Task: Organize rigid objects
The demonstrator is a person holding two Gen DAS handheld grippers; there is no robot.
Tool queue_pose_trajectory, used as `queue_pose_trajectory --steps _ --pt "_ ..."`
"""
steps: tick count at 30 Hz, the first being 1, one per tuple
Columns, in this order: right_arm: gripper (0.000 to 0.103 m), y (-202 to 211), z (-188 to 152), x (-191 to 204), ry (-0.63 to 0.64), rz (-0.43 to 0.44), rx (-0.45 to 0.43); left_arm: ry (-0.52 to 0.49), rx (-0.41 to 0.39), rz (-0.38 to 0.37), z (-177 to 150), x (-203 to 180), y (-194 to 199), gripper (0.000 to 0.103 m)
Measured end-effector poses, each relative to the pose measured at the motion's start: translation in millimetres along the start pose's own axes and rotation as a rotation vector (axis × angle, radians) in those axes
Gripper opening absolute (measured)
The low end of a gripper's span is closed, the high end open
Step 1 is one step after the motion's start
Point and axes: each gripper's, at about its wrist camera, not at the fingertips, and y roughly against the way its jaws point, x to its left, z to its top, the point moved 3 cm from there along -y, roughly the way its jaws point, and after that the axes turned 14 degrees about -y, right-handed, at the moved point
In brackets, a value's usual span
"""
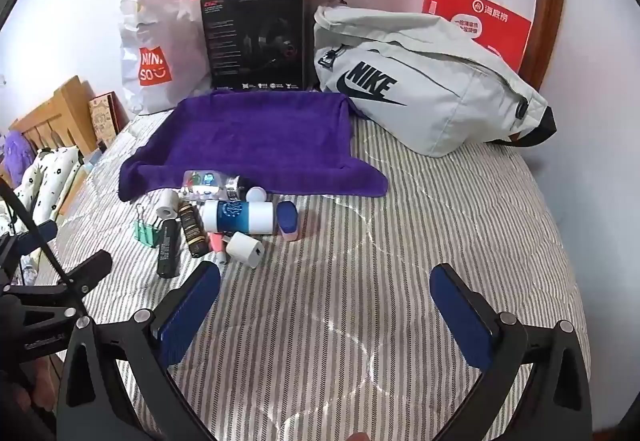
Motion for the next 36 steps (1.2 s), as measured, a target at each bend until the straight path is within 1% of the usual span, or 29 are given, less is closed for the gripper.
queue_pose_trajectory --steps 3,4,6,11,12,19,26,36 --pt "0.103 -2.1 -4.4 -2.4 0.003 0.003 -0.017 0.005 -0.013 0.017 -0.6 1.0 0.1 0.103" --pt "0.103 -2.6 -5.3 -3.2 0.0 0.004 -0.015 0.002 0.0 0.018 0.3 0.8 -1.4 0.103" --pt "0.103 10.1 0.7 0.3 0.0 0.01 -0.016 0.004 0.006 0.015 0.2 3.6 -3.9 0.103" --pt "0.103 20.2 3.2 2.2 -0.007 0.03 -0.011 -0.002 0.017 0.018 -3.4 3.2 -7.0 0.103" --pt "0.103 17.6 -1.9 0.3 -0.002 0.038 -0.018 -0.004 0.018 0.018 -3.5 3.4 -7.2 0.103" --pt "0.103 16.6 1.0 -1.6 -0.007 0.039 -0.009 -0.006 0.025 0.026 -4.1 3.7 -7.7 0.103" --pt "0.103 15.8 -3.4 0.9 -0.008 0.029 -0.014 0.008 0.02 0.025 -5.0 9.4 -5.7 0.103" --pt "0.103 17.5 -3.6 3.7 -0.006 0.035 -0.018 -0.001 0.025 0.03 -5.8 7.7 -5.5 0.103"
